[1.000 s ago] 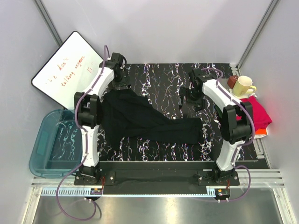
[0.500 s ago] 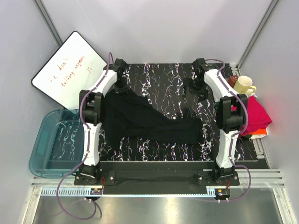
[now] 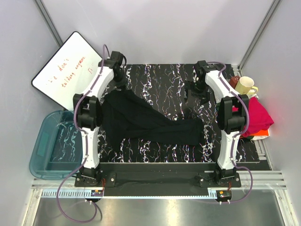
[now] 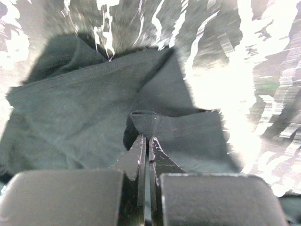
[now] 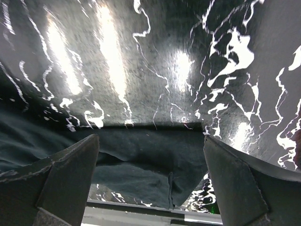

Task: Fold and stack the t-shirts
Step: Flatten out the tshirt

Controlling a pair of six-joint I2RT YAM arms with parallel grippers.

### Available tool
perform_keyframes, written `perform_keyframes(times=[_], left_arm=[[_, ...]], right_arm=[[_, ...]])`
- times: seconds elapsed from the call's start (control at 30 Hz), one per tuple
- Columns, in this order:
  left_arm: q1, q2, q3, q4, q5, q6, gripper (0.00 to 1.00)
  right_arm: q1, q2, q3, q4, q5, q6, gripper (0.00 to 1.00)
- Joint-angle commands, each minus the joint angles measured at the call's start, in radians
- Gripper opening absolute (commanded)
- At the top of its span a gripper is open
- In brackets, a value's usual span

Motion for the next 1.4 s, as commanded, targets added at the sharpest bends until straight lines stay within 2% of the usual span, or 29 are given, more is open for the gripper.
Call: perform_keyframes(times=[0.0,0.17,0.27,0.47,0.5,0.53,0.57,0.6,0.63,0.67,0.73,0.83,0.97,1.1,1.37], left_arm=[[0.016,-0.160,0.057,0.031,-0.031,-0.046,0.00],[0.016,-0.278,-0.007,0.049,-0.043,-0.058,0.00],[0.017,-0.359,-0.126,0.022,-0.067,-0.067,0.00],[0.017,-0.516,-0.586,-0.020,-0.048,-0.138,0.00],[0.017,-0.527,-0.622,-0.024,-0.046,-0.143,0.00],[0.017,-0.540,-0.653,-0.042,-0.046,-0.149,0.20],[0.017,-0.544,-0.688,-0.052,-0.048,-0.155,0.29],[0.017,-0.548,-0.699,-0.059,-0.048,-0.158,0.44],[0.016,-0.559,-0.708,-0.066,-0.046,-0.161,0.71],[0.016,-0.567,-0.714,-0.063,-0.044,-0.167,0.80],[0.014,-0.579,-0.705,-0.052,-0.043,-0.170,0.88],[0.007,-0.568,-0.661,-0.027,-0.032,-0.167,0.89],[-0.009,-0.498,-0.587,-0.020,-0.025,-0.158,0.80],[-0.027,-0.411,-0.564,-0.004,-0.020,-0.152,0.74],[-0.052,-0.303,-0.553,0.037,-0.017,-0.132,0.71]], right_arm=[[-0.005,-0.085,-0.059,0.000,-0.018,-0.016,1.00],[-0.005,-0.114,-0.115,0.015,-0.016,-0.022,1.00],[-0.005,-0.119,-0.131,0.025,-0.024,-0.020,1.00],[-0.005,-0.118,-0.153,0.042,-0.036,-0.019,1.00],[-0.005,-0.115,-0.153,0.045,-0.039,-0.020,1.00],[-0.005,-0.111,-0.153,0.046,-0.041,-0.022,1.00],[-0.006,-0.108,-0.148,0.045,-0.042,-0.025,1.00],[-0.005,-0.105,-0.147,0.045,-0.045,-0.028,1.00],[-0.006,-0.099,-0.144,0.045,-0.045,-0.029,1.00],[-0.005,-0.095,-0.138,0.045,-0.050,-0.032,1.00],[-0.005,-0.084,-0.127,0.045,-0.050,-0.036,1.00],[-0.005,-0.072,-0.115,0.043,-0.065,-0.040,1.00],[-0.005,-0.064,-0.110,0.043,-0.084,-0.042,1.00],[-0.006,-0.062,-0.113,0.043,-0.091,-0.046,1.00],[-0.006,-0.064,-0.121,0.042,-0.091,-0.051,1.00]])
